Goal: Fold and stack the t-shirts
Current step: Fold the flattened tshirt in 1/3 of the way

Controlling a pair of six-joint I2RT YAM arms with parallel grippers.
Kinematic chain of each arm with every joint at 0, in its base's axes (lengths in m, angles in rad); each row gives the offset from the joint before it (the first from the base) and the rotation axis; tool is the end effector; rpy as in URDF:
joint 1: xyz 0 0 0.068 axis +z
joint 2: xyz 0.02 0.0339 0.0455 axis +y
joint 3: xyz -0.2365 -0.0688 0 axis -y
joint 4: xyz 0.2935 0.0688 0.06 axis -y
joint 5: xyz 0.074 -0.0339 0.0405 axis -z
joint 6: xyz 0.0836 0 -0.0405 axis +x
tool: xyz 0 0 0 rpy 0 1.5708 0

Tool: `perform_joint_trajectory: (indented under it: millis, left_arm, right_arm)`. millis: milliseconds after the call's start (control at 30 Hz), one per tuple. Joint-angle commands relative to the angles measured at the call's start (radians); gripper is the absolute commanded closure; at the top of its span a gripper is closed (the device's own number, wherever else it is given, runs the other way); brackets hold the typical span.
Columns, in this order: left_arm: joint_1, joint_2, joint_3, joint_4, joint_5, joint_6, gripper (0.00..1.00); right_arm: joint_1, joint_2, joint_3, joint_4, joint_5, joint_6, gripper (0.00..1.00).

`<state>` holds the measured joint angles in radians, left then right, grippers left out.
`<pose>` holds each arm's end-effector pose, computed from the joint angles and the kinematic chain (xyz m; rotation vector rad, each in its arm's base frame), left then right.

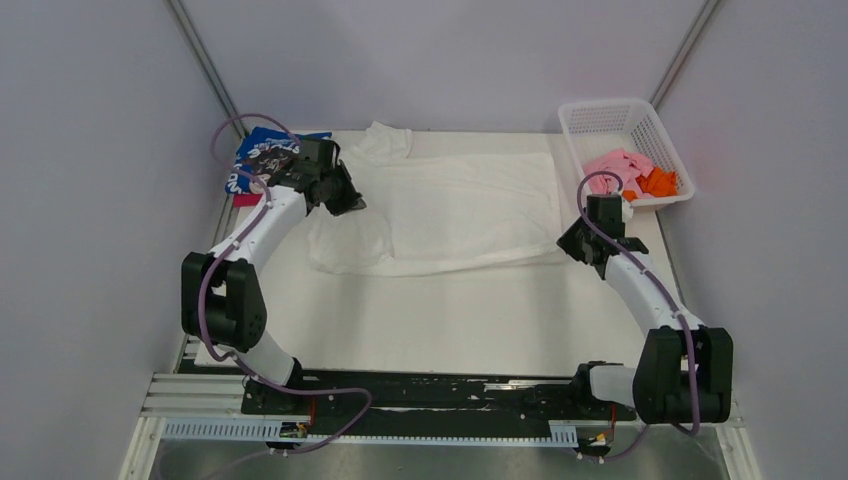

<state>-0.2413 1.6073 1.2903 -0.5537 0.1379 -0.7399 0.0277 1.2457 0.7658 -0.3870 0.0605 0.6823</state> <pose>0.4121 -0.1133 0.1954 -0.5610 2.4615 -0.5879 0.3344 0.0042 0.1353 0.8136 2.3117 0.2433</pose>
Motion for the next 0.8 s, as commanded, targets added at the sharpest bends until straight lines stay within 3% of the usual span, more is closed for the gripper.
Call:
perform_joint_trajectory:
  millis: [0, 133, 367, 767]
  left_arm:
    - [0.030, 0.013, 0.077, 0.065, 0.019, 0.065, 1.00]
    - [0.056, 0.037, 0.128, 0.095, 0.035, 0.100, 1.00]
    - [0.092, 0.083, 0.199, 0.199, 0.143, 0.242, 1.00]
    - [0.120, 0.255, 0.406, 0.140, 0.077, 0.341, 1.00]
  right_arm:
    - [-0.018, 0.026, 0.091, 0.005, -0.021, -0.043, 0.99]
    - [-0.018, 0.069, 0.150, 0.002, -0.098, -0.052, 0.99]
    - [-0.018, 0.142, 0.223, -0.006, -0.100, -0.062, 0.98]
    - [-0.042, 0.289, 0.355, -0.003, -0.064, -0.076, 0.97]
